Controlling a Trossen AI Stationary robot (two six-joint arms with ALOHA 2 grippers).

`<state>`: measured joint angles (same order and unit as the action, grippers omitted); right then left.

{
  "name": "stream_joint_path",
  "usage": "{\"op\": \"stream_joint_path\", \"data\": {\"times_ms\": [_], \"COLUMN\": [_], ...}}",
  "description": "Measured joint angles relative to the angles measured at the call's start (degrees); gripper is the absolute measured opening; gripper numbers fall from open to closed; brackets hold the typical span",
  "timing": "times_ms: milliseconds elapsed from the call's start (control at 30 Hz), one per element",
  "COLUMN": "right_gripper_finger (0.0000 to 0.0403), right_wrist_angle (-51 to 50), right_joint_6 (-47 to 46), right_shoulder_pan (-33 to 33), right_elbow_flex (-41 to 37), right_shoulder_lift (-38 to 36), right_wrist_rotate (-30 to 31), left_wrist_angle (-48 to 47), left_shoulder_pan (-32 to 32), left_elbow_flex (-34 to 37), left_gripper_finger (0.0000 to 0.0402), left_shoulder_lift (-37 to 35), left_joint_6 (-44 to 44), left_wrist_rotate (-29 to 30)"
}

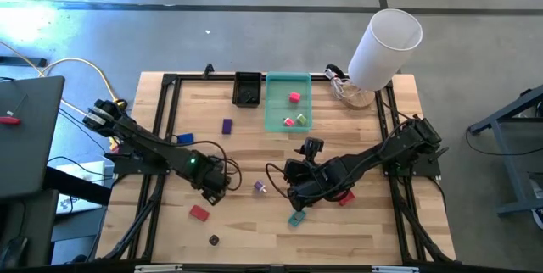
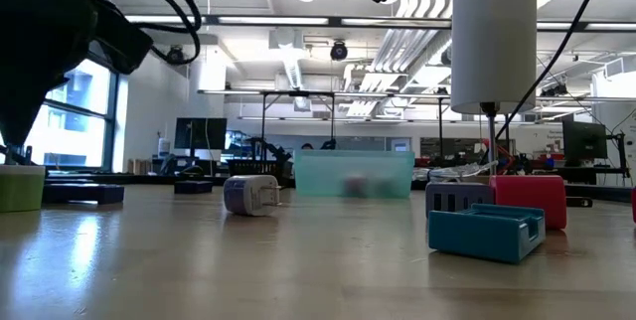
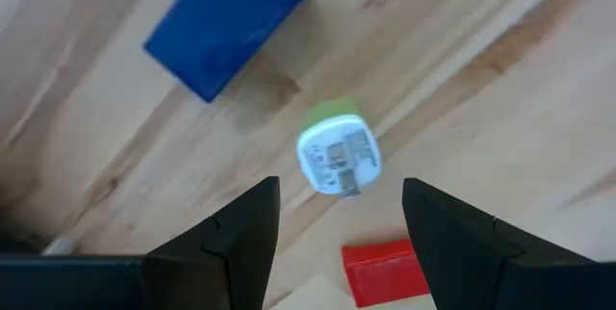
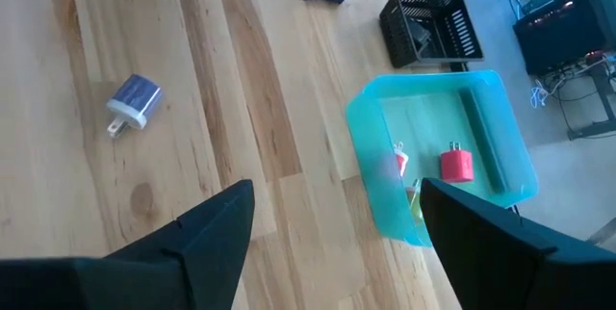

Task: Pick & Place Office items
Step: Put the green charger adapter into the green bin

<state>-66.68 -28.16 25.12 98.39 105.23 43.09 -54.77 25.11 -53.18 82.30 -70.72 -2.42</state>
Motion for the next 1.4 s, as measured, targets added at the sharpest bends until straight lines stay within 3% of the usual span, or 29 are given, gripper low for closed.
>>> {"op": "stream_joint_path", "data": {"times_ms": [367,700,1400], "right_gripper_finger": [0.0286,0.0286,0.0286], "right_wrist_angle": [0.5,0.53,0.96], "right_joint_6": [0.14,0.61,1.03], "right_shoulder_pan": [0.0,0.0,-0.02], "right_elbow_flex": [0.0,0.0,0.0], "right_shoulder_lift": [0.0,0.0,0.0], "right_wrist_rotate": [0.4,0.26,0.22], "left_wrist_angle": [0.26,5.27,11.94], "left_shoulder_pan": [1.59,0.82,0.82], "left_elbow_flex": [2.5,2.88,9.32], "left_gripper_finger": [0.021,0.021,0.021], "left_shoulder_lift": [0.0,0.0,-0.02], "left_joint_6": [-3.6,-1.33,-7.31], "left_wrist_rotate": [2.57,2.56,2.22]}}
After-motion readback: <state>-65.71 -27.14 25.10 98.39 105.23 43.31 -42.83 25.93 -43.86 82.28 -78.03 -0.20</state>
